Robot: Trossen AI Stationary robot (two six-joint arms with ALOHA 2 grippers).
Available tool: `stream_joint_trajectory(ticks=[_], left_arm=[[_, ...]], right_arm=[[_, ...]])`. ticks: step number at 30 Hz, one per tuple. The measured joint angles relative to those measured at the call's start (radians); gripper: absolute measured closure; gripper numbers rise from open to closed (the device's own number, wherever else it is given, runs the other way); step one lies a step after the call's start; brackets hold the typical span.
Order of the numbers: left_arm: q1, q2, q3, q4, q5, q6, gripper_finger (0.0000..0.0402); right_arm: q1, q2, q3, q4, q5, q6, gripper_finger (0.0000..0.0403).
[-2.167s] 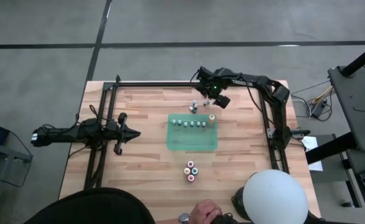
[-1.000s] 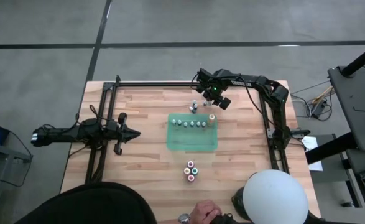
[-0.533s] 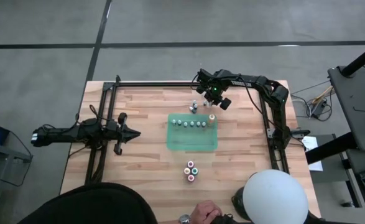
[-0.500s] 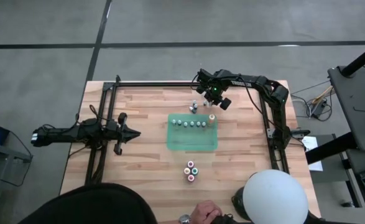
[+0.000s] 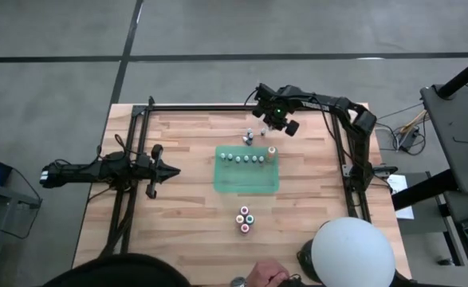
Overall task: Pick & Place food coloring
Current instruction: Put the small orange food coloring bottle into the green container
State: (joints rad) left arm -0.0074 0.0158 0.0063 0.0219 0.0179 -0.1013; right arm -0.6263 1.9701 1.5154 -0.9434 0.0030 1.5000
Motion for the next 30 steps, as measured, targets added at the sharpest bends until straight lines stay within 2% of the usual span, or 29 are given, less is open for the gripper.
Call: stream_joint_trajectory(ticks=[11, 22, 26, 30], left_arm=[[0.001, 0.0, 0.0, 0.0, 0.0, 0.0, 0.0401], [0.0, 0.0, 0.0, 0.0, 0.0, 0.0, 0.0401], [0.0, 0.0, 0.0, 0.0, 0.0, 0.0, 0.0401], [0.0, 0.0, 0.0, 0.0, 0.0, 0.0, 0.0401]], right_arm=[[0.028, -0.15, 0.001, 0.007, 0.025, -0.168, 0.0337], [0.077, -0.274, 0.001, 0.005, 0.011, -0.474, 0.0337], [0.081, -0.309, 0.001, 0.004, -0.042, -0.631, 0.0337], [0.079, -0.335, 0.001, -0.003, -0.141, -0.825, 0.0337]])
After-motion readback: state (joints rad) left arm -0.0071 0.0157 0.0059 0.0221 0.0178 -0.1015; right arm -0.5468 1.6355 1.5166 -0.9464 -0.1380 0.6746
